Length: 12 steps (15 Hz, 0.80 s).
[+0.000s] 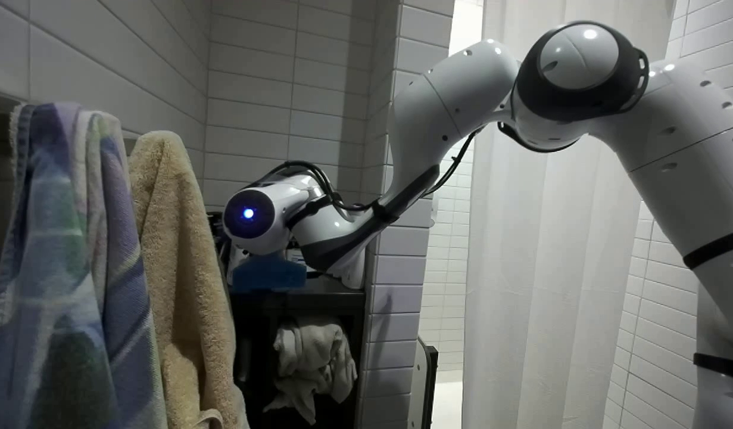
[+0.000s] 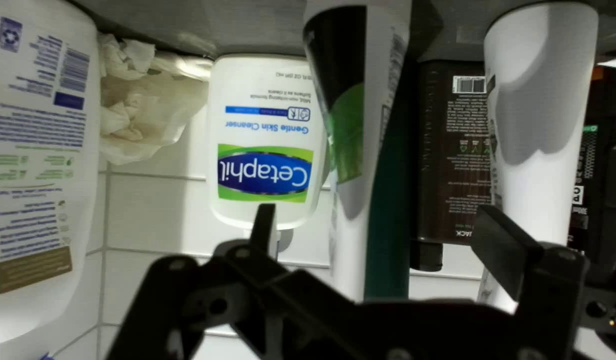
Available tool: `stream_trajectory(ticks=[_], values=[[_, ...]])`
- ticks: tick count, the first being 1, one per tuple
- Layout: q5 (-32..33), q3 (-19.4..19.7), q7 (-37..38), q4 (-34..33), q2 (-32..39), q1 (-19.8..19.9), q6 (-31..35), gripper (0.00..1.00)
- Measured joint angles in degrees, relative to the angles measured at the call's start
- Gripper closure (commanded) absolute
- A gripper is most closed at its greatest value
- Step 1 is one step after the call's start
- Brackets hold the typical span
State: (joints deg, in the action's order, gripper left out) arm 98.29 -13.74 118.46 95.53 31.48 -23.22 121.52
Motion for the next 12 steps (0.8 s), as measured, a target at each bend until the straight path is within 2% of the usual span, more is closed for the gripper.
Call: stream_trajectory(ticks=[6,12], values=[[0.5,-0.2,2.2,0.7,0.0,-1.3,-8.5,0.00],[6.8,-0.3,8.7,1.6,0.0,-3.0,-14.7,0.00]])
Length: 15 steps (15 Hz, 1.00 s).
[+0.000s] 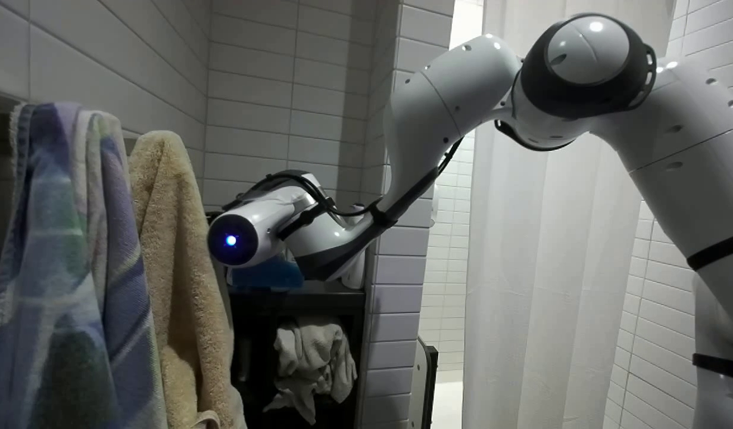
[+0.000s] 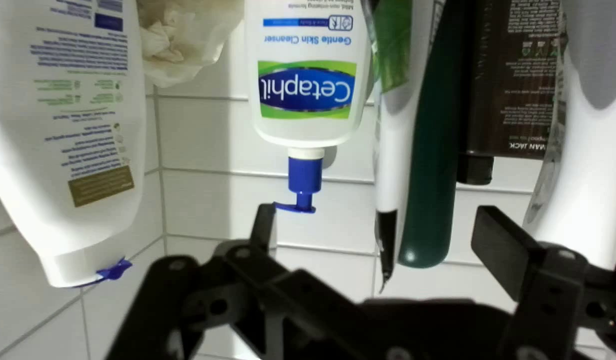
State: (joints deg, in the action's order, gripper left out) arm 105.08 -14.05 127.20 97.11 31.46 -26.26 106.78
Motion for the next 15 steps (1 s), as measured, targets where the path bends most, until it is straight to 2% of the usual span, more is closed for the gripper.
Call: stream_trajectory(ticks=[6,15], values=[[3.6,-1.7,5.3,2.4,-0.1,-0.5,-5.6,0.00],[3.7,-5.5,10.7,9.0,-2.0,-3.4,-16.7,0.00]])
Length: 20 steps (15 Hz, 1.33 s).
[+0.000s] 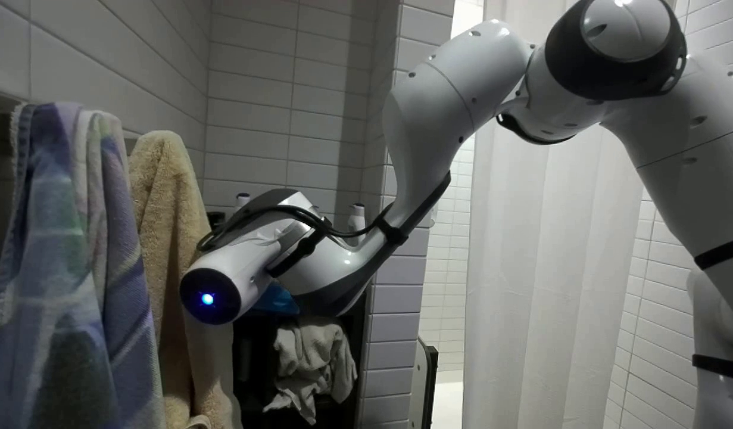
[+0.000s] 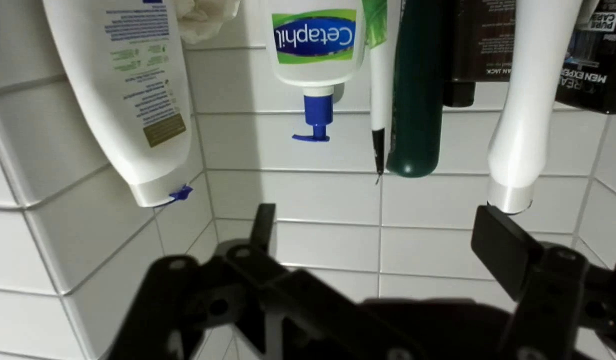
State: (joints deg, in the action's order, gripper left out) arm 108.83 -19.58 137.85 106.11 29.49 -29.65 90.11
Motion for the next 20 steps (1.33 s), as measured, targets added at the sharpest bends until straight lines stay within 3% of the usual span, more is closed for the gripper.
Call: stream_trajectory(ticks=[14,20], values=[[-10.6,-7.8,-5.4,15.8,-9.5,-0.6,-0.4,0.00],[-7.9,-8.0,-5.1,20.0,-10.4,0.4,18.6,0.00]])
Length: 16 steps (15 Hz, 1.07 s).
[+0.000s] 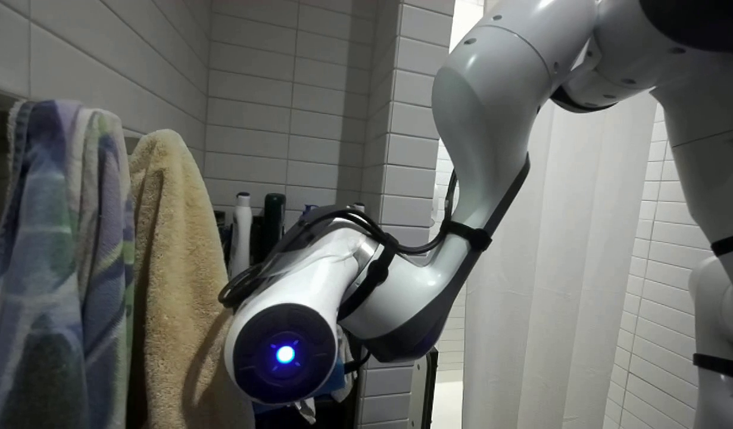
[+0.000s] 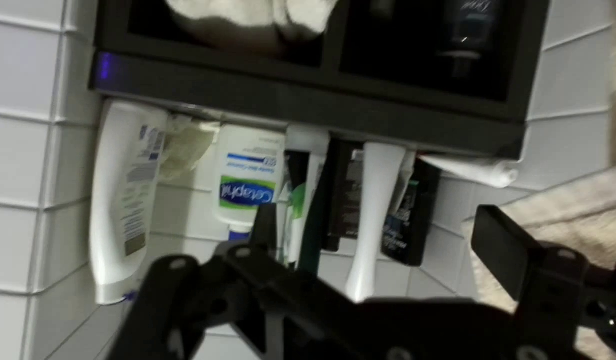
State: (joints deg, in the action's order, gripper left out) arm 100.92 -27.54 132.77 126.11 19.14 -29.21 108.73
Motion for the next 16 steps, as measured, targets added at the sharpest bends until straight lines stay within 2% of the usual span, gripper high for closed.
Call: stream_trajectory(ticks=[3,8,16], values=[[1.6,0.1,-0.5,1.3,-0.1,0.7,6.7,0.00],[0.5,0.2,-1.1,3.2,-0.7,1.8,9.9,0.00],[-12.2,0.0,0.1,10.7,-4.0,1.7,7.7,0.00]])
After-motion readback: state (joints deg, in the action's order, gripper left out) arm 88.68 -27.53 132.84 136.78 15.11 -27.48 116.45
